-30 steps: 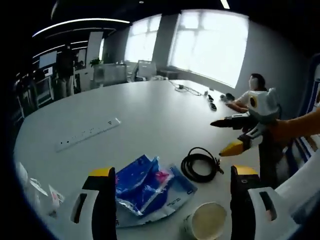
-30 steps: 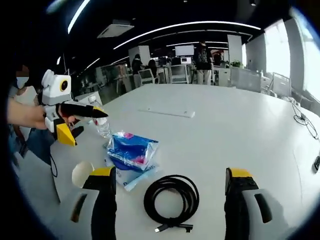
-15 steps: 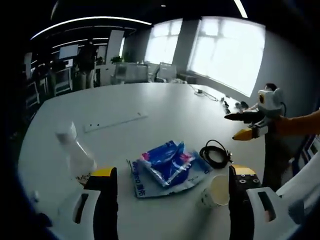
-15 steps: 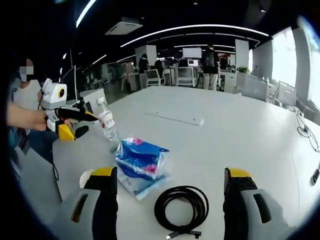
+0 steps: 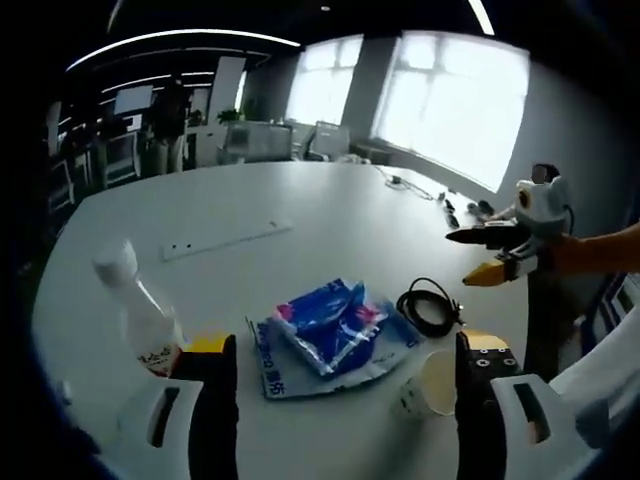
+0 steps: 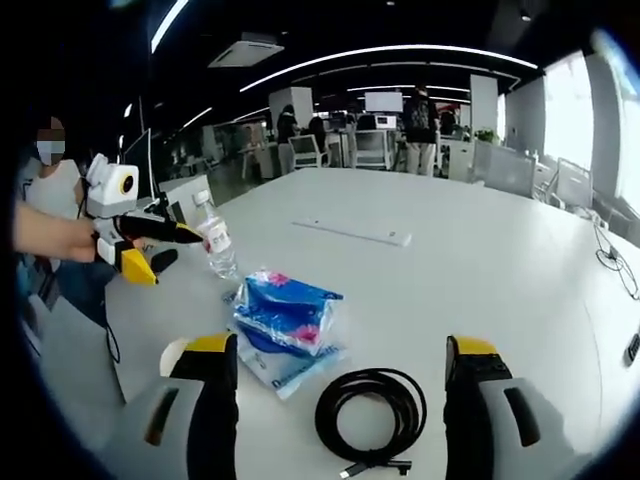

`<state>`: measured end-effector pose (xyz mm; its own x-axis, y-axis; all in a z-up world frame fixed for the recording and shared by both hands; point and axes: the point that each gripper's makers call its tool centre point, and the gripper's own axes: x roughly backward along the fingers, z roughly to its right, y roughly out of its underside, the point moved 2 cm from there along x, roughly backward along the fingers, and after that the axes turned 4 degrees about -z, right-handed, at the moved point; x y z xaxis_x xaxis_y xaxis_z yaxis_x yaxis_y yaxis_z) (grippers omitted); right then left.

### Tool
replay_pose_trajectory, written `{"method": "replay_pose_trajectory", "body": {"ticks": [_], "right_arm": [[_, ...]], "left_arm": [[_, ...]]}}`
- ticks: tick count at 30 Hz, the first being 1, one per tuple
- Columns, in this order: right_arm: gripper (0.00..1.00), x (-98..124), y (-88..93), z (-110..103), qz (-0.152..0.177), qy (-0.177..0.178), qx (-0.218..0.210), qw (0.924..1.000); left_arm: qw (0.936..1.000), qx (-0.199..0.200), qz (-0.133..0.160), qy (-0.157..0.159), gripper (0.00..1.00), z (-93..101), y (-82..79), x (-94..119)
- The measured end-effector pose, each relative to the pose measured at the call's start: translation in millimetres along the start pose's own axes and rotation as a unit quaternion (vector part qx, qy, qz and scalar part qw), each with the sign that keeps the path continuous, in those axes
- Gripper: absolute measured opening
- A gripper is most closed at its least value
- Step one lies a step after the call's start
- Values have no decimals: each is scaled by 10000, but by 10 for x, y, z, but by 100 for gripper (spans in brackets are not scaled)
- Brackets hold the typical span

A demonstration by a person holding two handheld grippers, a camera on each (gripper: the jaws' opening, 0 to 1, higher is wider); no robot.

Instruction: Arrange the tabletop items into an orderly group along one side of the table until the central work area is clear of visible clutter.

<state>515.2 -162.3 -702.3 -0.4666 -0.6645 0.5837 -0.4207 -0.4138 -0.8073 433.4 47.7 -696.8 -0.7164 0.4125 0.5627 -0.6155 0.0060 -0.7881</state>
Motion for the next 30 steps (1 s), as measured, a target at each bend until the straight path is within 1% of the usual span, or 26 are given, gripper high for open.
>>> {"method": "replay_pose_trajectory", "body": {"ticks": [9, 15, 21, 30], "right_arm": [[81, -60, 37, 25, -57, -46, -61, 10000], [76, -162, 33, 4, -93, -159, -105, 9998], [75, -270, 35, -30, -141, -252, -90, 9995], [73, -399, 81, -1, -235, -300, -139, 9992]], "left_arm": [[9998, 149, -101, 19, 84, -9, 65, -104], [9996, 174, -214, 51, 84, 2, 108, -177], [9993, 218, -307, 57, 83, -31, 157, -274], [9986, 322, -428, 50, 82, -97, 211, -401]]}}
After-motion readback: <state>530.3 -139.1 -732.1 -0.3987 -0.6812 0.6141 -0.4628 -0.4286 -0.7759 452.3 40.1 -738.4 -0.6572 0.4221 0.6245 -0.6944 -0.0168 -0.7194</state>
